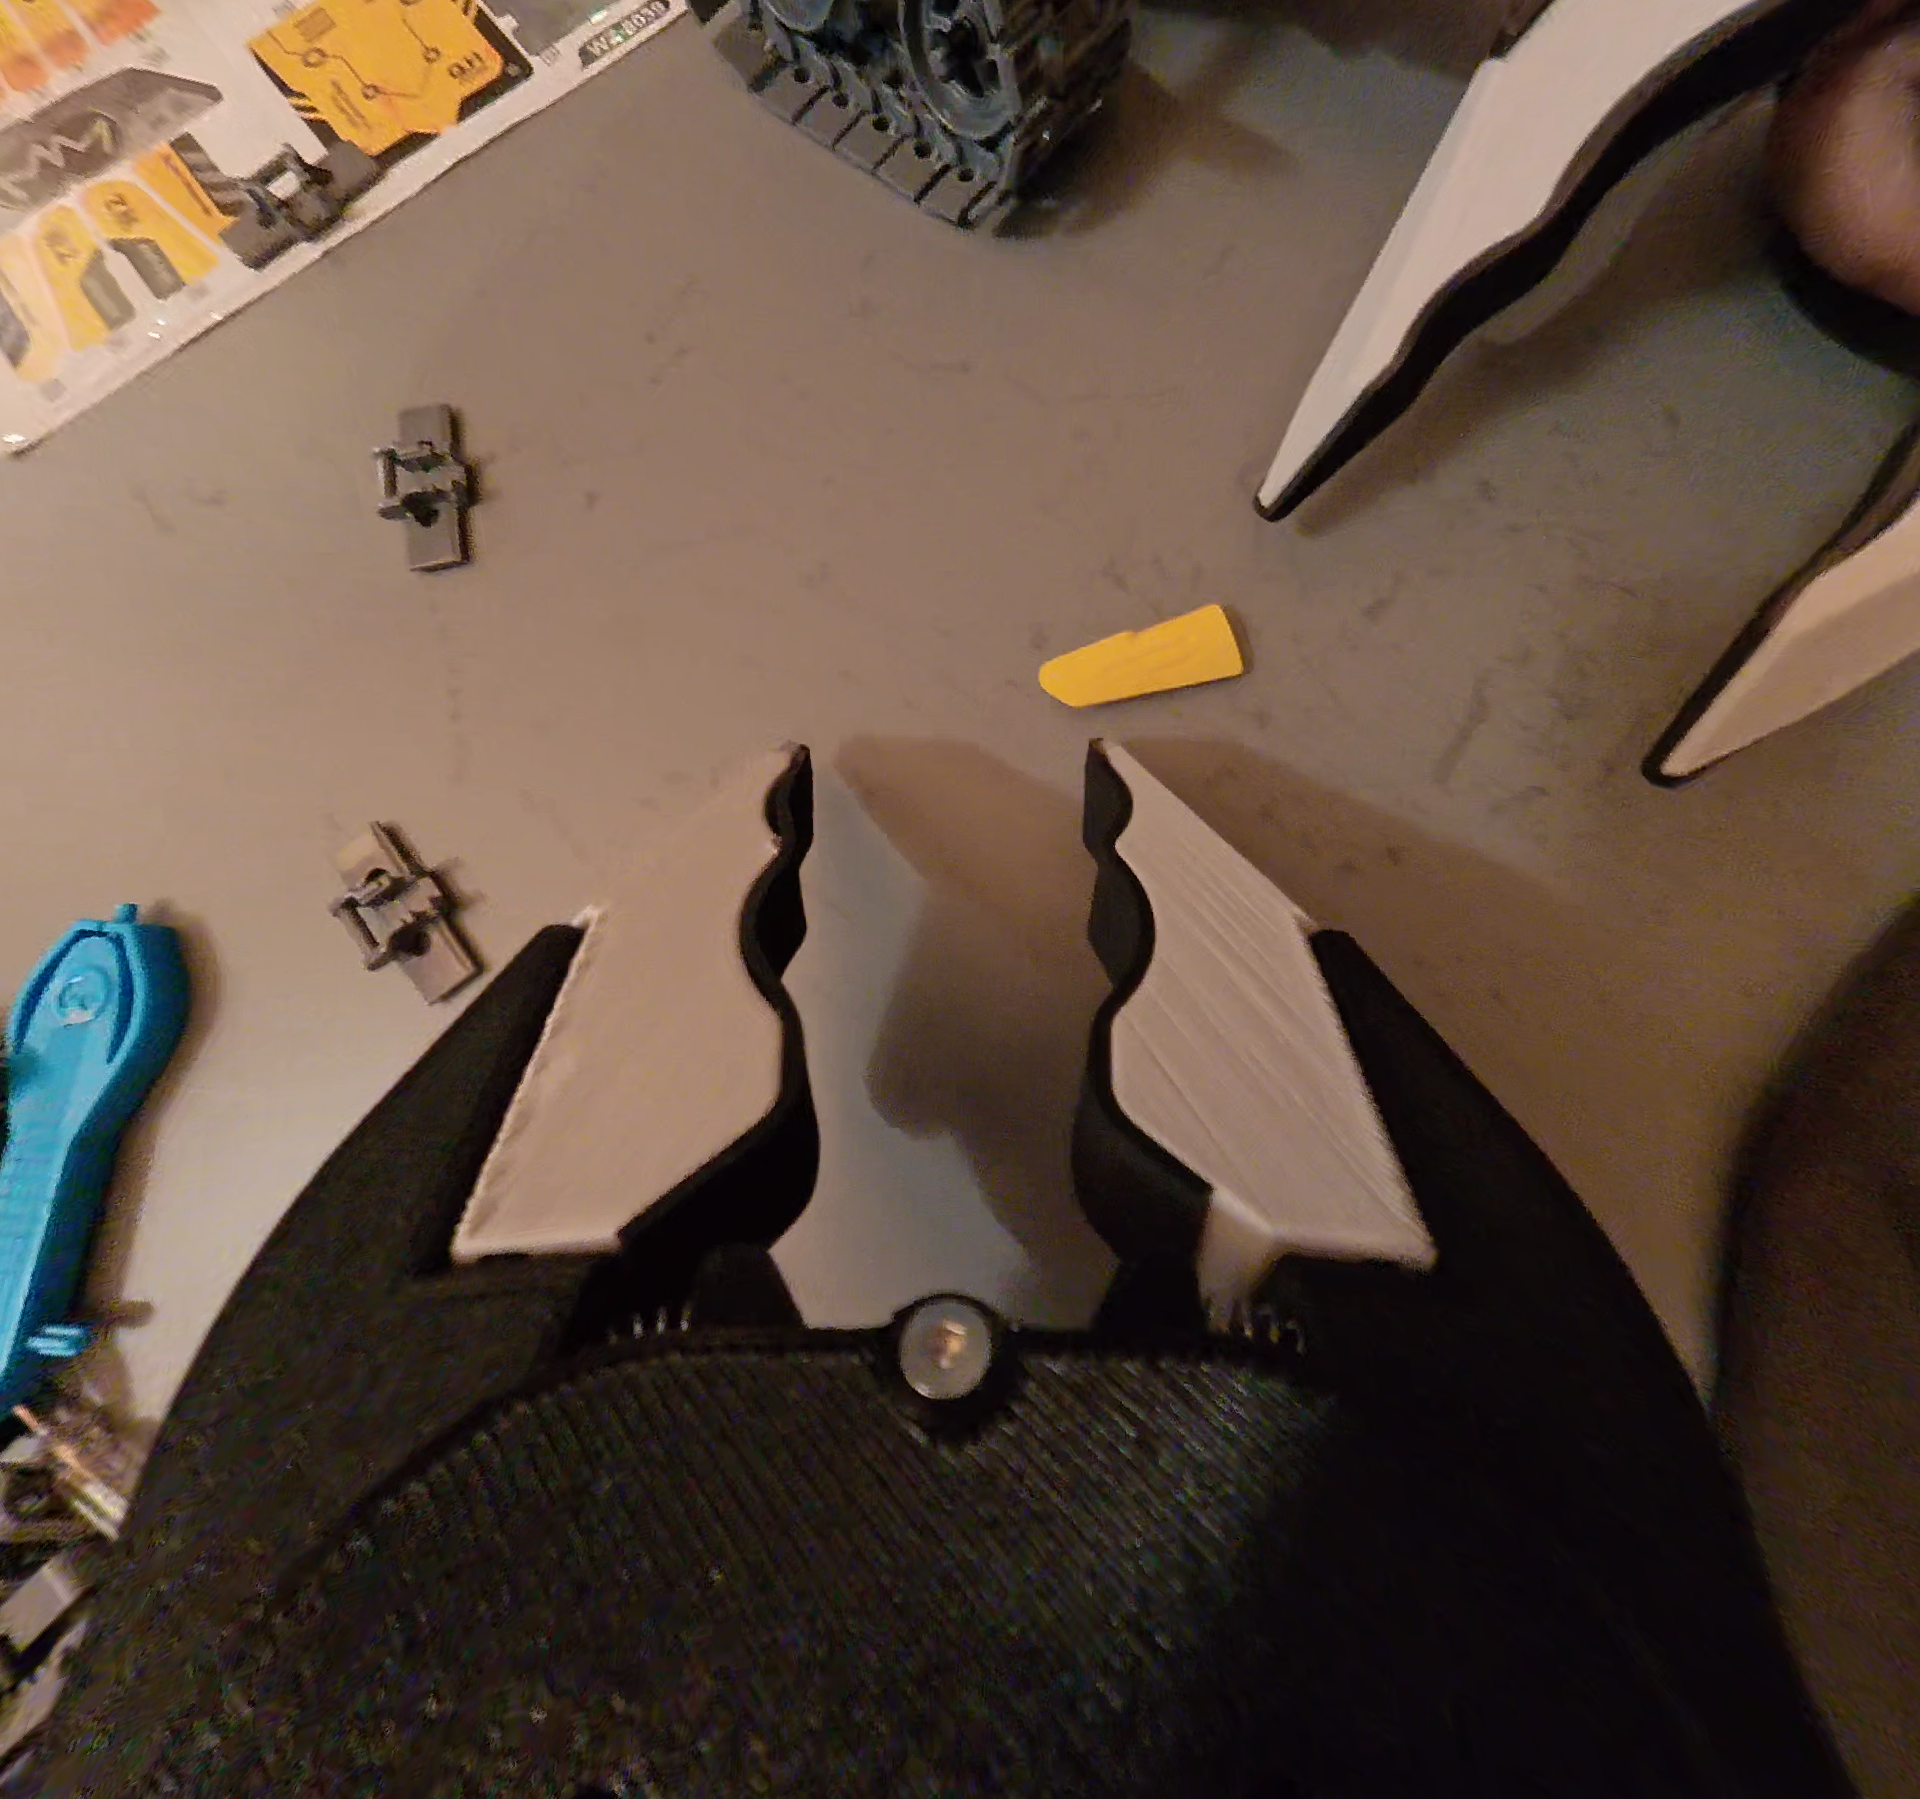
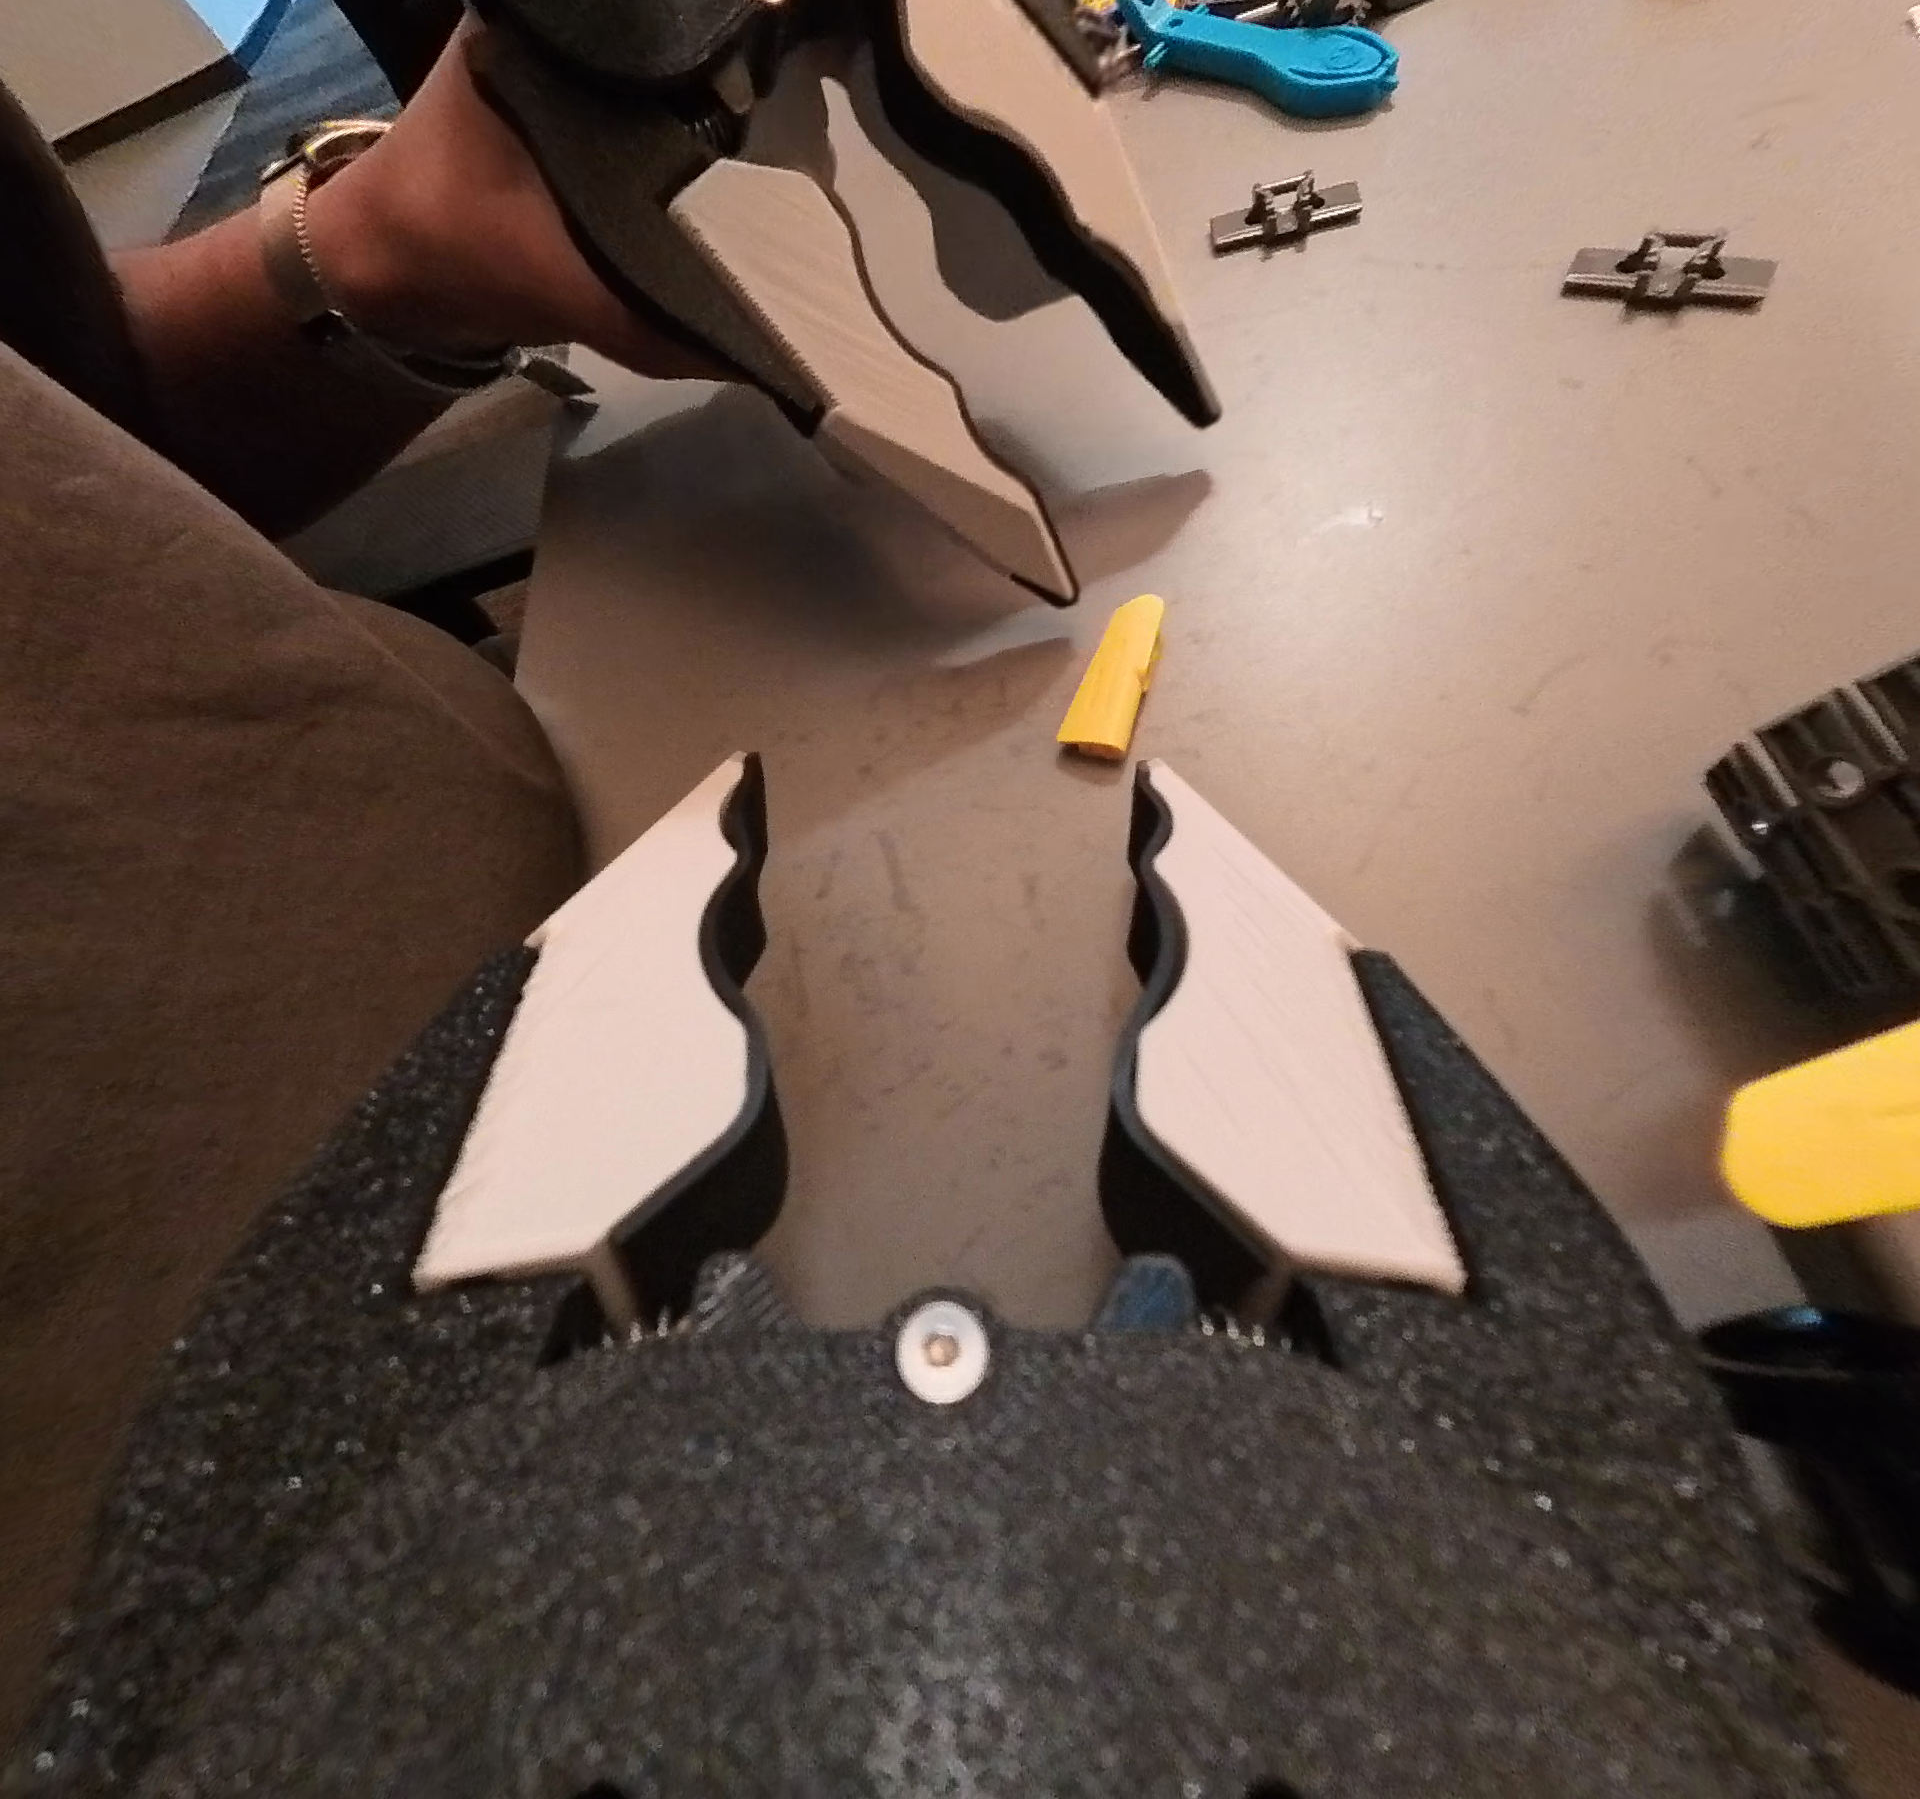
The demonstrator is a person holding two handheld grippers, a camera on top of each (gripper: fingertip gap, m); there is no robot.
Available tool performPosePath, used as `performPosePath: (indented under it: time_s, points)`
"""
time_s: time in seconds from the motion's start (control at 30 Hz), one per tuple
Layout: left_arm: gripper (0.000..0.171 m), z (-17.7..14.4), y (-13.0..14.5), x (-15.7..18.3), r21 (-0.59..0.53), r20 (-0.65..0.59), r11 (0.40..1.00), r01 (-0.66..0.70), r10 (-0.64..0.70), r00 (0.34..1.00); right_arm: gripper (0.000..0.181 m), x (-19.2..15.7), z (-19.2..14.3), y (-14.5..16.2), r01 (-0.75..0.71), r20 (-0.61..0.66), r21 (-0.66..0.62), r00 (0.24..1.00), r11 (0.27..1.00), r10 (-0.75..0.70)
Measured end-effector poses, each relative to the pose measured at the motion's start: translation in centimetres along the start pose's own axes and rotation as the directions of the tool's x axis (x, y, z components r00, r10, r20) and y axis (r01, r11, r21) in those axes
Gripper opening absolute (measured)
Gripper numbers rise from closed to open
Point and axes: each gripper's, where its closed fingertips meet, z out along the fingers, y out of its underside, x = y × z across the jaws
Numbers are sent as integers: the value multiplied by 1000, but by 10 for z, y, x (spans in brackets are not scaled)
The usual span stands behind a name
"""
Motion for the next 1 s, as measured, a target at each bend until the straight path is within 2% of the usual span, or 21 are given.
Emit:
performPosePath:
  time_s: [0.17, 0.33, 0.5, 0.6, 0.73, 1.0]
  points:
    - [53, -2, -3, 22, 23, -96, 1000, 19, -17, 995, 70, 1, 0, 0, -6, -1, 2, 1000, 1000, 6]
    - [52, 6, 2, 30, -22, -28, 999, -43, 42, 999, 70, 2, -1, -1, -10, 0, 7, 1000, 1000, 10]
    - [51, 10, -1, 33, -11, -21, 999, -49, 49, 999, 70, 3, -2, 1, -2, -12, -1, 1000, 1000, 1]
    - [47, 12, -4, 38, -2, -57, 999, -51, 51, 997, 70, 5, -3, 3, 7, -22, -10, 1000, 1000, -7]
    - [44, 16, -9, 42, 8, -83, 998, -64, 65, 994, 69, 19, -11, 7, 56, -105, -30, 993, 998, -59]
    - [43, 23, -18, 46, 35, -133, 997, -65, 69, 989, 69, 21, -18, 4, 49, -107, -9, 993, 999, -50]
